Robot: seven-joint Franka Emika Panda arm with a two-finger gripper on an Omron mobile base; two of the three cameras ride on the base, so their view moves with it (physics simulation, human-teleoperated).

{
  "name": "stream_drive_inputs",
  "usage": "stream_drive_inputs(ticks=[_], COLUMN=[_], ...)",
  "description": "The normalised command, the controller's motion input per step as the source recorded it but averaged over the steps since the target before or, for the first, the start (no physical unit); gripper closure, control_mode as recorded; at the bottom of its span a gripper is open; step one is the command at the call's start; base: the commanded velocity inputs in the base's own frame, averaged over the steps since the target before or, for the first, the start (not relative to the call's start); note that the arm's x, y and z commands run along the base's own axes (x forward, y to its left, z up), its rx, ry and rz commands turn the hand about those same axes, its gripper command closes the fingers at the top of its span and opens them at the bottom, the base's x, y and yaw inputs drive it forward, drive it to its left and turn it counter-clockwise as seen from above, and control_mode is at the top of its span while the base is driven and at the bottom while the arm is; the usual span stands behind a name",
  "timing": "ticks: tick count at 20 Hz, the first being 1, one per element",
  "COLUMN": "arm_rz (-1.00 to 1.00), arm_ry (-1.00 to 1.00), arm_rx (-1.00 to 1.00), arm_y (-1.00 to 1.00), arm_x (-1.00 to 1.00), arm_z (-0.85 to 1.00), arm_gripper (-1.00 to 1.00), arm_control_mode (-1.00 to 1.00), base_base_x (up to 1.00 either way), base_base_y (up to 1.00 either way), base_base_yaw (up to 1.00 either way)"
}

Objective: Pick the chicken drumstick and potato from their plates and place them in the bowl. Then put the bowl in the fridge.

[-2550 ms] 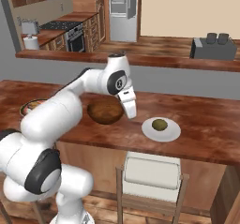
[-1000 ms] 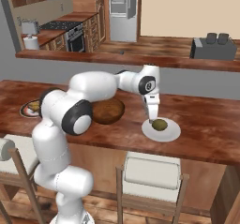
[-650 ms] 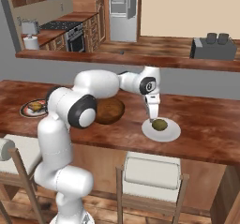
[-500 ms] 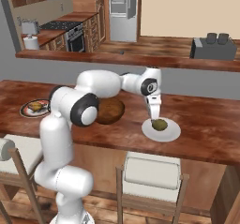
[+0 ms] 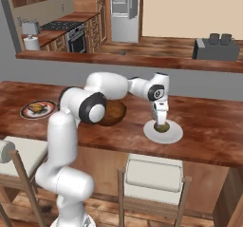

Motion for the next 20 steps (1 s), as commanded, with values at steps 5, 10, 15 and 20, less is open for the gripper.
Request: stream_drive_inputs(ticks=[5,10,15,20], arm_rz=[0.00,0.00,0.00,0.00], arm_ry=[0.00,0.00,0.00,0.00], arm_rx=[0.05,0.03,0.03,0.01], arm_y=[-0.18,-0.17,-0.13,-0.06], arm_x=[0.28,0.25,0.22,0.22], arm_z=[-0.14,-0.12,-0.16,-0.19], arm_gripper=[-1.00,-1.00,-1.00,-1.00], arm_control_mode=[-1.00,-1.00,-1.00,-1.00], base_base_x=[0.00,0.00,0.00,0.00], base_base_y=[0.00,0.00,0.00,0.00], base_base_yaw=[0.00,0.00,0.00,0.00])
